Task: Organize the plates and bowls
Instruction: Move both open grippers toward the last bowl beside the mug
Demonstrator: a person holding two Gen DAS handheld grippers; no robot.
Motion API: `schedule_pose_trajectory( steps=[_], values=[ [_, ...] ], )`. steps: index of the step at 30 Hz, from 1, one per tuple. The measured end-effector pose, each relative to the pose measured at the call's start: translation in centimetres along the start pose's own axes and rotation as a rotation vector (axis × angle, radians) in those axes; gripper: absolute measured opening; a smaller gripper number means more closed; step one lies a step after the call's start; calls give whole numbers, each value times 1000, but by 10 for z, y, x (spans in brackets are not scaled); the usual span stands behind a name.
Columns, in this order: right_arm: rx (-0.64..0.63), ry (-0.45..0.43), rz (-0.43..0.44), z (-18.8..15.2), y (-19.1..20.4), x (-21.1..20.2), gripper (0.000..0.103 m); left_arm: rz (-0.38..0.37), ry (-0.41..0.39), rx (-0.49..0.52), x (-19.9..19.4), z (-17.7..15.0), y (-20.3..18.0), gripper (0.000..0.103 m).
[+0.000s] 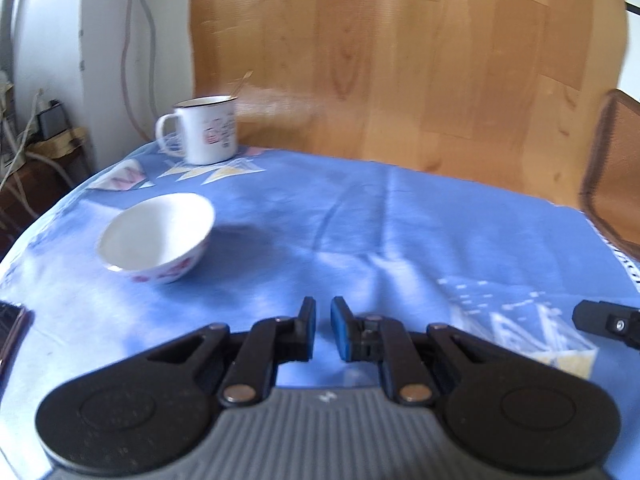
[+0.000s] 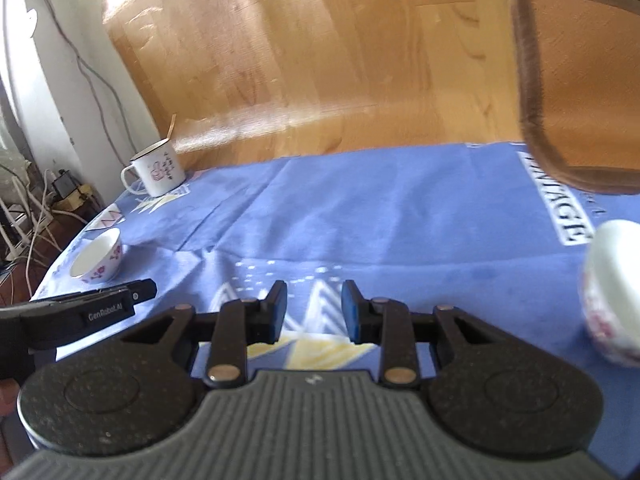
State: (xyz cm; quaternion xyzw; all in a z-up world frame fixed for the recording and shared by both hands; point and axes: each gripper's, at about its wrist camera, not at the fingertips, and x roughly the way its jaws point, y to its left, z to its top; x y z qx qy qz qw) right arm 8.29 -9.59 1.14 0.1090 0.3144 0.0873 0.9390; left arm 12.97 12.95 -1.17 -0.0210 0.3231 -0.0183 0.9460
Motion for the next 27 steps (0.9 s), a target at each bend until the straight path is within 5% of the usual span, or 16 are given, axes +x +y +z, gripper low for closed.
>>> schedule_pose_trajectory(
  steps=[13,27],
  values=[
    [8,16,51,-10,39,51,33,28,-51,-30,1,-14,34,11],
    [-111,-68,57,-18,56,40,33,-4,-100,-106,-5,-16,46,14]
  ],
)
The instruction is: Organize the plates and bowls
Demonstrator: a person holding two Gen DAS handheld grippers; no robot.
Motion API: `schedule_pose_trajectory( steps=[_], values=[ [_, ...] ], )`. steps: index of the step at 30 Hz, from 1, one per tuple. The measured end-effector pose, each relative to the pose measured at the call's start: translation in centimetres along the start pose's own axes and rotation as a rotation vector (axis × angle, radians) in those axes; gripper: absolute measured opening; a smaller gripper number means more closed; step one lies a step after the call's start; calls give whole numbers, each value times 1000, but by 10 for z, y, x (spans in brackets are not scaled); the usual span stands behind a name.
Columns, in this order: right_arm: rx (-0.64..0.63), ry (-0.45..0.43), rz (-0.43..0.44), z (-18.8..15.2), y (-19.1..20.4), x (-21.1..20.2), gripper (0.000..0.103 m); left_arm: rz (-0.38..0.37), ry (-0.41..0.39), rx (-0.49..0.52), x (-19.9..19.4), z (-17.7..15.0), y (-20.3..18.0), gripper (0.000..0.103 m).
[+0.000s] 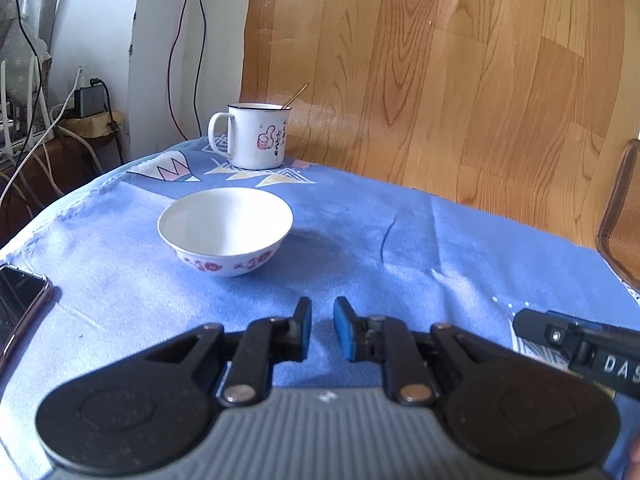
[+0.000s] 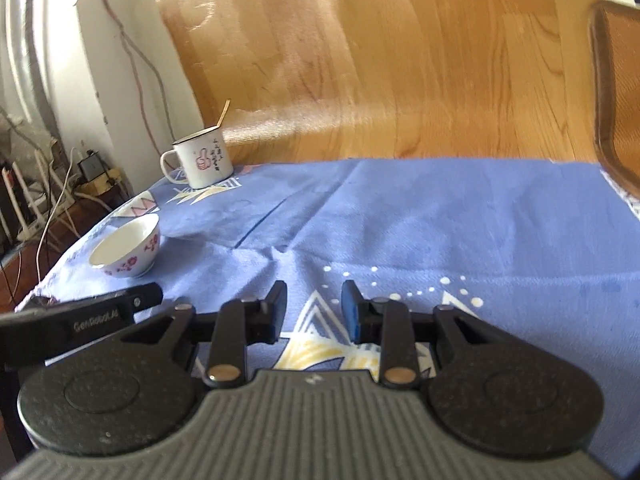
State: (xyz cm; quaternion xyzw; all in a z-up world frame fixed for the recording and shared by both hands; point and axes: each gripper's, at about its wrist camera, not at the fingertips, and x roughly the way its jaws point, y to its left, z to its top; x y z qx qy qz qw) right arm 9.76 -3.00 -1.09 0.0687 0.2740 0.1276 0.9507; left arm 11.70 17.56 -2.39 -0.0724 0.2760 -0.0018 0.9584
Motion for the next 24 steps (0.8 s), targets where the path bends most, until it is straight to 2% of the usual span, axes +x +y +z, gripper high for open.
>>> schedule_pose_trajectory(
  steps=[7,15,24],
  values=[
    [-39,-7,0,-1,5,1,33,3,-23,-21,-3,1,4,18],
    [-41,-8,-5,-2,6,2,33,6,-36,-26,-5,0,5,18],
    [-51,25,0,-2,9,7,33,6,-83,-67,-13,0,12,18]
  ],
)
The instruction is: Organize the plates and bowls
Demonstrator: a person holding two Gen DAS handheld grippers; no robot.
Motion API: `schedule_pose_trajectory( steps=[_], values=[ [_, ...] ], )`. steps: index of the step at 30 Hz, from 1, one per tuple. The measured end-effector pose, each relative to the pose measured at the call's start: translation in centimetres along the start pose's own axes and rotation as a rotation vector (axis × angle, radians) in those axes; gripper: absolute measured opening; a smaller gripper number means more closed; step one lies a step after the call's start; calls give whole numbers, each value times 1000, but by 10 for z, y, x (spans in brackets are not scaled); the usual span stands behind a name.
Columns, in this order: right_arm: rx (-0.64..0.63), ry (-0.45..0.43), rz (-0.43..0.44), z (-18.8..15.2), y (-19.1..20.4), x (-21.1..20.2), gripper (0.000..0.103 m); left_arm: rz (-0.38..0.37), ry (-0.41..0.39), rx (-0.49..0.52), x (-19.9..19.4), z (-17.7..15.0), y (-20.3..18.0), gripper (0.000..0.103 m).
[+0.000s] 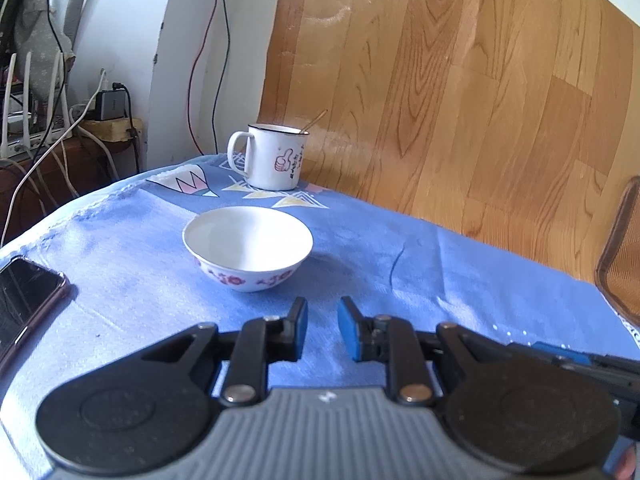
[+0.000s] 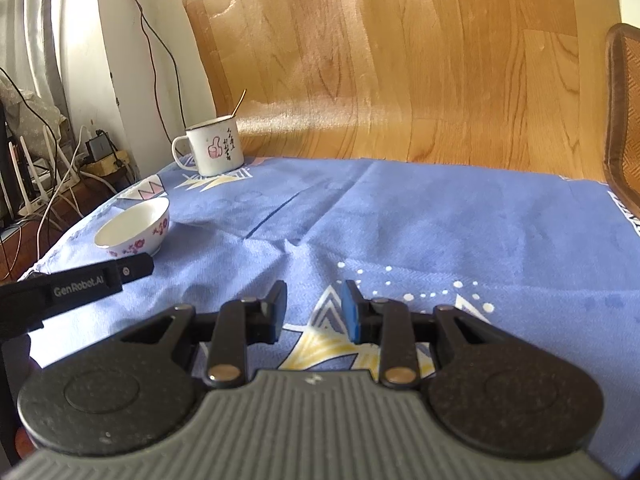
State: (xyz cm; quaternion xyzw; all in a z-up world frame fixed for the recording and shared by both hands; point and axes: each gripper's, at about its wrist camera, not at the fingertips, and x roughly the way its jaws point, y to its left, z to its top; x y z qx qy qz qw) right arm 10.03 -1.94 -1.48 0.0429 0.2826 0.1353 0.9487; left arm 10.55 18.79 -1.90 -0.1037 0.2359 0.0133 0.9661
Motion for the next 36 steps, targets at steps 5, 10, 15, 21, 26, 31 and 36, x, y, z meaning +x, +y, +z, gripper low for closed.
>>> schedule_pose_trajectory(
  steps=[5,10,15,21,26,31,36],
  values=[
    [34,44,41,8,-1,11,33,24,-47,-28,-6,0,5,18],
    [45,55,91,29,6,25,33,82,-117,-120,-13,2,18,23],
    [11,73,171,55,30,52,33,153,-171,-226,-17,4,33,24],
    [-19,144,243,72,71,91,33,210,-208,-334,-23,5,49,24],
    [-52,238,239,74,89,123,18,228,-224,-330,-26,4,46,24],
    [1,267,260,74,85,124,6,229,-225,-313,-27,5,43,24],
    [-11,237,225,71,76,101,5,198,-208,-319,-24,7,44,24]
  ],
)
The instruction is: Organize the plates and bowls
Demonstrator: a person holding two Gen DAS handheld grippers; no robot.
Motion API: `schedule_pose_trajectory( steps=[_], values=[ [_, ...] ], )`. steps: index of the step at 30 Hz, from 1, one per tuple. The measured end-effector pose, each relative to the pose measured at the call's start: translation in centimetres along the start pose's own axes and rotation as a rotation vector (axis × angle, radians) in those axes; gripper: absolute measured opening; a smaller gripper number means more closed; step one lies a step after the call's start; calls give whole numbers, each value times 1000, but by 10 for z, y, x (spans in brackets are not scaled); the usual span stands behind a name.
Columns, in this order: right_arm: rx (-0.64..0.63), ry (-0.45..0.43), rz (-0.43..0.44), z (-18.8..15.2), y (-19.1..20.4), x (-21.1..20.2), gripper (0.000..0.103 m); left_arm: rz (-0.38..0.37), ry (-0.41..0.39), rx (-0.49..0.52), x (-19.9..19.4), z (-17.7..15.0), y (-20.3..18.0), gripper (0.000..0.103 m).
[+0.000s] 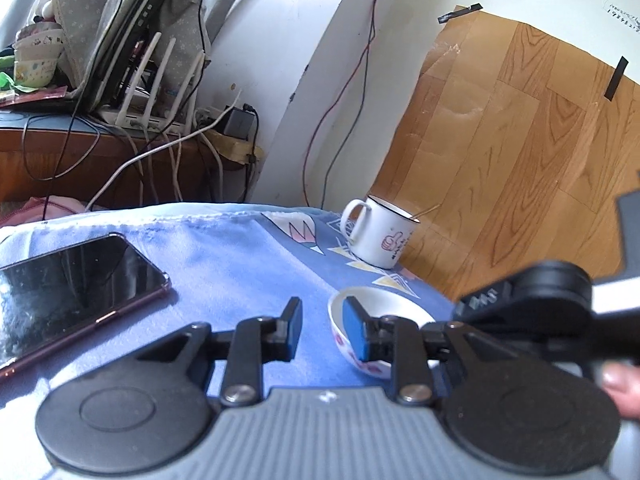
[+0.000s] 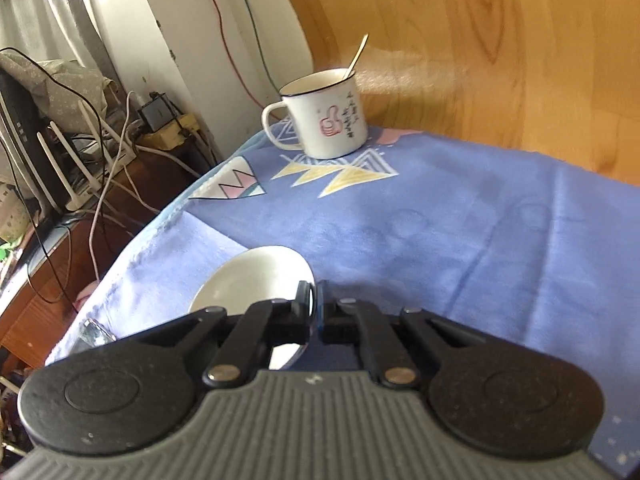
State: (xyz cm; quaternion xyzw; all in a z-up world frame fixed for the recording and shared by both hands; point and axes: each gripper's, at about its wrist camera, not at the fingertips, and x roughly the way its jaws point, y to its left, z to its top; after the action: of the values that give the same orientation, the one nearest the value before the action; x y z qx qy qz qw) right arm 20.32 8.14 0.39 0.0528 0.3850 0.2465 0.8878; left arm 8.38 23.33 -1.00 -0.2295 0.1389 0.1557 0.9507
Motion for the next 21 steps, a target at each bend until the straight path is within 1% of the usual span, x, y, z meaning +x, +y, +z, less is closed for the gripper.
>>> schedule_pose_trajectory(
  steps=[2,4,6,7,9,11,13,16,19,21],
  values=[
    [11,-7,-9,-6,-9,-12,5,-43,40,6,4,1,-1,24],
    [28,-17,-20,-12,-18,-23,5,-103,107,6,11,2,-1,24],
    [36,-25,-31,-19,-25,-32,5,-204,217,-9,23,5,0,24],
    [37,-28,-33,-23,-28,-35,5,-237,261,-27,28,6,1,24],
    [37,-31,-38,-25,-30,-35,6,-275,339,-36,38,7,-1,24],
    [46,-37,-33,-27,-31,-36,6,-291,416,-36,48,6,-5,22],
    [51,-45,-26,-27,-30,-38,5,-290,433,-47,49,5,-5,17],
    [31,-62,-27,-30,-24,-44,6,-249,454,-52,48,6,-8,11],
    [13,-92,-57,-37,-23,-56,5,-251,479,-62,46,6,-14,11],
    [35,-112,-69,-41,-29,-67,6,-262,484,-41,40,5,-24,11]
  ],
)
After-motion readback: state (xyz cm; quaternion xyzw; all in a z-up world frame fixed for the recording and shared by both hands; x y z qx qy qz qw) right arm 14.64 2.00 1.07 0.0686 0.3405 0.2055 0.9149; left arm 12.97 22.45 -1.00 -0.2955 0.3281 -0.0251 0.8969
